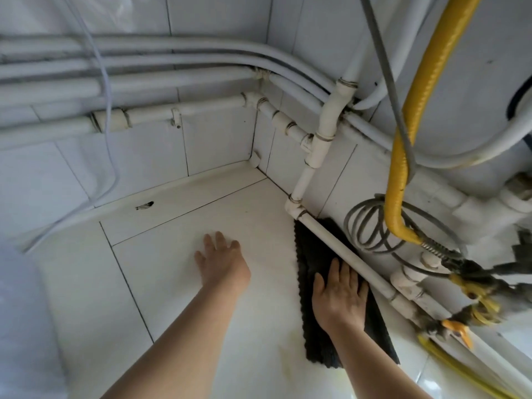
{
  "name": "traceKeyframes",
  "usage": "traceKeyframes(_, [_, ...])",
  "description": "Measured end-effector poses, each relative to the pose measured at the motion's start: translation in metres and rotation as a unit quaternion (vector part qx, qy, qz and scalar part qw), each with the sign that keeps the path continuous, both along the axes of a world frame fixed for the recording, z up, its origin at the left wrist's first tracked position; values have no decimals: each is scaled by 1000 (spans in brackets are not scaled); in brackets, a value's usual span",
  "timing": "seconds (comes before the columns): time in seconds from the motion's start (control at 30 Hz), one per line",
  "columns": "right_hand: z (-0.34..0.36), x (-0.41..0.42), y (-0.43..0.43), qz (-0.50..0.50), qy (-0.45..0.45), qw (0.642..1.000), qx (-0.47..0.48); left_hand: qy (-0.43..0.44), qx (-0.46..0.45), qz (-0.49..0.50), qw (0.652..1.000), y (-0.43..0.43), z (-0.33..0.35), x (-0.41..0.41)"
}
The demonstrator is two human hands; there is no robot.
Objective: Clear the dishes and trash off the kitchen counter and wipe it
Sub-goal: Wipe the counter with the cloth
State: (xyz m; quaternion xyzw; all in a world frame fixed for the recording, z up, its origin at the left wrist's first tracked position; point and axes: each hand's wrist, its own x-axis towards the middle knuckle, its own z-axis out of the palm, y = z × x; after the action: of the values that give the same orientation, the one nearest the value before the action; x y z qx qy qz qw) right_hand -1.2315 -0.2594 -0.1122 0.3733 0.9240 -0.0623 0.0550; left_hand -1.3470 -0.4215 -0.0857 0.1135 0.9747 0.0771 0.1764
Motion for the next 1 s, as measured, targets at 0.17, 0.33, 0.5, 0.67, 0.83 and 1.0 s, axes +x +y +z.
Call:
traceKeyframes(0.17, [2, 11, -8, 49, 5, 999, -7, 11, 57, -64, 996, 25, -3, 52])
traceKeyframes(0.33, [2, 44, -43, 98, 32, 995, -18, -4, 58, -33, 998, 24, 1, 77])
traceKeyframes(0.5, [-1, 60, -60, 134, 46, 990, -13, -25, 57, -33, 997, 22, 15, 92])
traceKeyframes(0.67, [-4, 62, -60, 131, 45, 990, 2, -25, -3, -83, 996, 23, 12, 102])
traceKeyframes(0.83, [-4, 68, -59, 178, 59, 982, -23, -26, -34, -92, 995, 32, 11, 101])
traceKeyframes(1.0, [-2, 39, -26, 110, 44, 993, -17, -39, -3, -56, 998, 36, 6, 96])
